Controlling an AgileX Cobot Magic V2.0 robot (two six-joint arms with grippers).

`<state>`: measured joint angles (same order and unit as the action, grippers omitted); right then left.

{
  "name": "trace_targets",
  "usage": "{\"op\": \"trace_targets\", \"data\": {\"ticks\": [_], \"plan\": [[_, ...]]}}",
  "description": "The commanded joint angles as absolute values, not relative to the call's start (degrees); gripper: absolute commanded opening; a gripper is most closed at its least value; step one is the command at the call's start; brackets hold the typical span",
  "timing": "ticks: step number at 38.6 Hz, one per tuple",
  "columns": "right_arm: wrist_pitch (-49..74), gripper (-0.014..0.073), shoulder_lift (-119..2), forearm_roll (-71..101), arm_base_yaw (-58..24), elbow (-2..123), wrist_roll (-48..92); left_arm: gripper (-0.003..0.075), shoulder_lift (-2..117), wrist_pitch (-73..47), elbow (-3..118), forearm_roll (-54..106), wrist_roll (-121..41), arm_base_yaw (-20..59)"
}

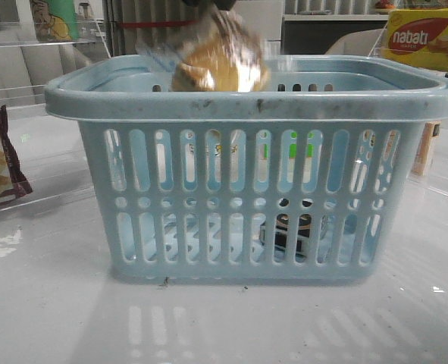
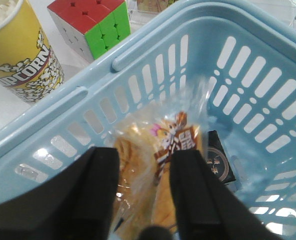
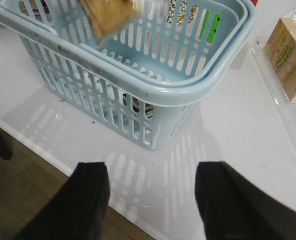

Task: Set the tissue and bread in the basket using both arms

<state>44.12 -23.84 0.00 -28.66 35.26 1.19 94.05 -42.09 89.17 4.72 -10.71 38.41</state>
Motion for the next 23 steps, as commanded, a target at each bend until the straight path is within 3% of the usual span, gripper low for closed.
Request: {"op": "trace_targets", "data": {"ticks": [1,23], "plan": [[39.96,0.0486,-24.09,-0.86,-28.62,36.81,1.52,0.0495,90.07,-40.18,91.16,5.77,-10.8,38.86],[39.96,0.0486,-24.09,-0.86,-28.62,36.81,1.52,0.0494,55.97,-39.96,61.76,1.05,-4.06,36.72]]}}
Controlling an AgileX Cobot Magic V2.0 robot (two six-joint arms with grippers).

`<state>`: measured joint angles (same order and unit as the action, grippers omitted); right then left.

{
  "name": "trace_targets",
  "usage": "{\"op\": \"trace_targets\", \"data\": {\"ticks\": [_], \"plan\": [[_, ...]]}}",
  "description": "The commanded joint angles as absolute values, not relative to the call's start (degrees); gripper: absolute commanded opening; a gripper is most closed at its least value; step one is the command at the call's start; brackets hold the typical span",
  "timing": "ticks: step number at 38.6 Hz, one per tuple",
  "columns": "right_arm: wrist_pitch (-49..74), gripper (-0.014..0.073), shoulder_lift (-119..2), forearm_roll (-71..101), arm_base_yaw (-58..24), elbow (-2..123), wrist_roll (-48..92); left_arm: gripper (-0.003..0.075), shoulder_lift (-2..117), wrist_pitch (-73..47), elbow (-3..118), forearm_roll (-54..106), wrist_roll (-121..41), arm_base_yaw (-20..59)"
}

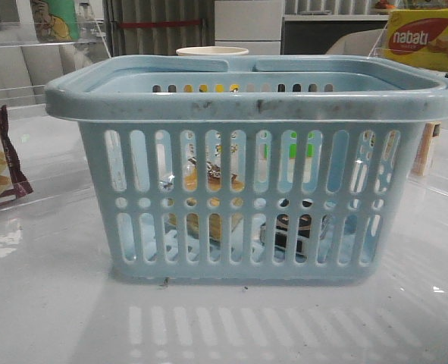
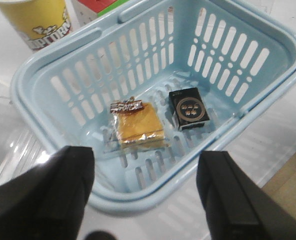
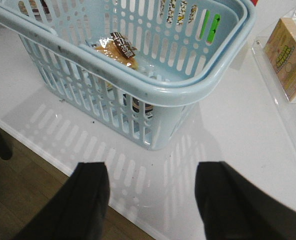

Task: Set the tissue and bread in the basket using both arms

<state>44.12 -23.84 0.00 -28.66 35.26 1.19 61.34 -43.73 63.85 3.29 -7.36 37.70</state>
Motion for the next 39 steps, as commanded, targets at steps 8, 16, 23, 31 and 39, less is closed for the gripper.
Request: {"op": "trace_targets", "data": {"ticks": [8,16,23,31,39], "plan": [[40.39,0.0486,-24.09,-0.86,-28.62,36.81,1.52,0.0494,43.87,-46.66,53.16,-3.45,-1.44,34.36],[40.45,0.0486,-24.09,-0.86,-28.62,36.81,1.52,0.0494,33.58,-48.66,47.46,-3.45,0.44,34.27],[41.46,0.0486,-24.09,-0.86,-28.62,36.81,1.52,0.0489,29.23,-48.66,43.95,-3.76,0.98,34.27],[42.67,0.0346,-24.09,-0.86,-28.62,36.81,1.52,0.0321,29.36,-47.67,42.49,-4.79,0.98,34.27],[43.47,0.0047,-24.09,-0.86,-28.62,36.81,1.52,0.0123,29.45,-46.95,42.49,-4.79,0.98,34.27]]}}
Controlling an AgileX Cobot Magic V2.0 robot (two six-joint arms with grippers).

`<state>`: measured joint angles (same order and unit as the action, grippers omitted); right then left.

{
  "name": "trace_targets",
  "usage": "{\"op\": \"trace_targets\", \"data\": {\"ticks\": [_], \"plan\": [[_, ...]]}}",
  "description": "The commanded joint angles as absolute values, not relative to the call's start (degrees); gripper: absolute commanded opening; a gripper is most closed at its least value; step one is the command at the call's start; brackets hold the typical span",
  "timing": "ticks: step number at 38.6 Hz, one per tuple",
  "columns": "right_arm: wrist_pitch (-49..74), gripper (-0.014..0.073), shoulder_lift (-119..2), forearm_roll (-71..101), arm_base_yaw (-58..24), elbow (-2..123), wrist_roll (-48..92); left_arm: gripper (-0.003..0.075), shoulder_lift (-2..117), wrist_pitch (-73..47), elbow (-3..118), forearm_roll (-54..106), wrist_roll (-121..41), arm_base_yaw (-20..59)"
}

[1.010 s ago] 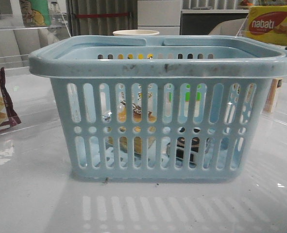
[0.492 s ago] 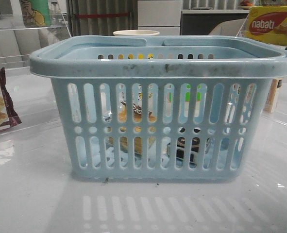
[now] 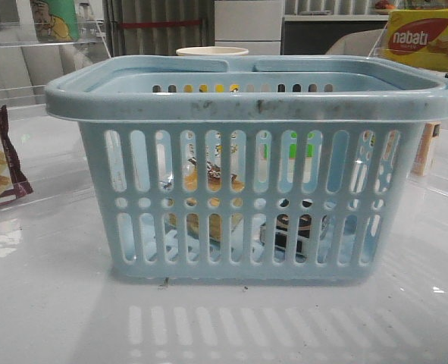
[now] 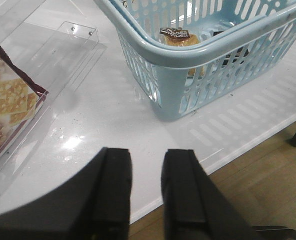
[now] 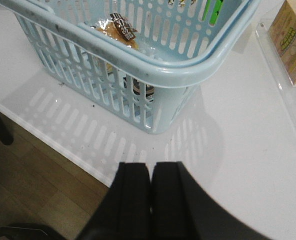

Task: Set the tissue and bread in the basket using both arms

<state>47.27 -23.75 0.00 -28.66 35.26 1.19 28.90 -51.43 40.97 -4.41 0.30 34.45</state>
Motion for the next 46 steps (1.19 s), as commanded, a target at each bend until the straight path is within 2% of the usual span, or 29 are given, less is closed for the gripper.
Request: {"op": "trace_targets", "data": {"ticks": [1,25,31,37,43,46], "plan": [[43.47,0.0061,-24.09,-0.86,-28.62,36.81,1.52,0.0094,29.45,-46.95,42.49,-4.79,0.98,34.27],[43.49,0.0065,-24.09,-0.86,-28.62,36.81,1.52,0.0091,28.33,-45.78,41.33,-4.68,0.98,34.12],[43.43,0.0065,-24.09,-0.86,-28.62,36.81,1.52,0.0091,25.08,-40.81,37.14,-4.5,0.98,26.66],[43.43,0.0065,-24.09,-0.86,-28.62,36.81,1.52,0.0091,18.95,-26.83,28.71,-3.74,0.98,16.11],[43.43,0.0065,-24.09,-0.86,-28.62,36.81,1.52,0.0091,8.36,-10.83,15.12,-2.24,0.98,5.95],[43.43,0.0065,-24.09,-0.86,-28.62,36.81,1.52,0.0091,4.3,-6.81,10.09,-0.72,0.98,2.62]]}}
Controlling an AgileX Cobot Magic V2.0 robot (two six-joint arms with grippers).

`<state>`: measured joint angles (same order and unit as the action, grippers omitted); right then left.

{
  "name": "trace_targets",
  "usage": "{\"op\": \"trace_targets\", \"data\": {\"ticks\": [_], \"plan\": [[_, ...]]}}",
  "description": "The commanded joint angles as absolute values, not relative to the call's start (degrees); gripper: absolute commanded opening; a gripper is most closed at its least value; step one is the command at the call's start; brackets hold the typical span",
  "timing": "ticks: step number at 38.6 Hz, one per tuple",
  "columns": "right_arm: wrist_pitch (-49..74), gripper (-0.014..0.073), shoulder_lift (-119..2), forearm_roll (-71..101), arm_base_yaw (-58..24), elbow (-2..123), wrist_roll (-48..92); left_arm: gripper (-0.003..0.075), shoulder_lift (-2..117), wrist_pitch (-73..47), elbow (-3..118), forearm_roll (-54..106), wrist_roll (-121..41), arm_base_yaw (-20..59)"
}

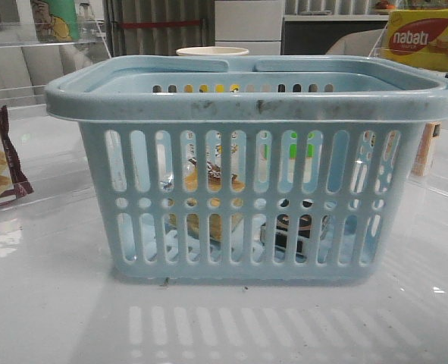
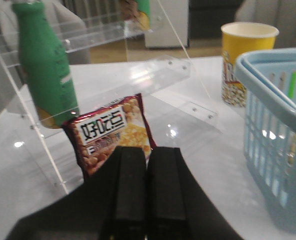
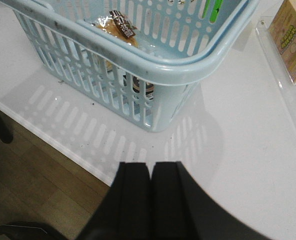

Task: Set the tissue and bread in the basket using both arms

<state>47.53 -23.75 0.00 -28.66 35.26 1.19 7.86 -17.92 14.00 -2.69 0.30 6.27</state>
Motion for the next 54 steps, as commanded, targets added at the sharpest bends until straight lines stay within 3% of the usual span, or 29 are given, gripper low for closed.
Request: {"op": "trace_targets", "data": {"ticks": [1,10,54], "plan": [[43.43,0.0065,-24.09,-0.86,-28.62,36.81,1.52,0.0091,3.24,-5.77,8.8,0.0,0.98,1.84],[43.51,0.0065,-24.09,-0.86,-28.62,36.81,1.52,0.0091,-1.38,3.33,-0.58,0.33,0.98,0.0],[43.44,0.0065,-24.09,-0.86,-28.62,36.81,1.52,0.0091,-1.29,2.8,-0.42,0.0,0.98,1.31]]}}
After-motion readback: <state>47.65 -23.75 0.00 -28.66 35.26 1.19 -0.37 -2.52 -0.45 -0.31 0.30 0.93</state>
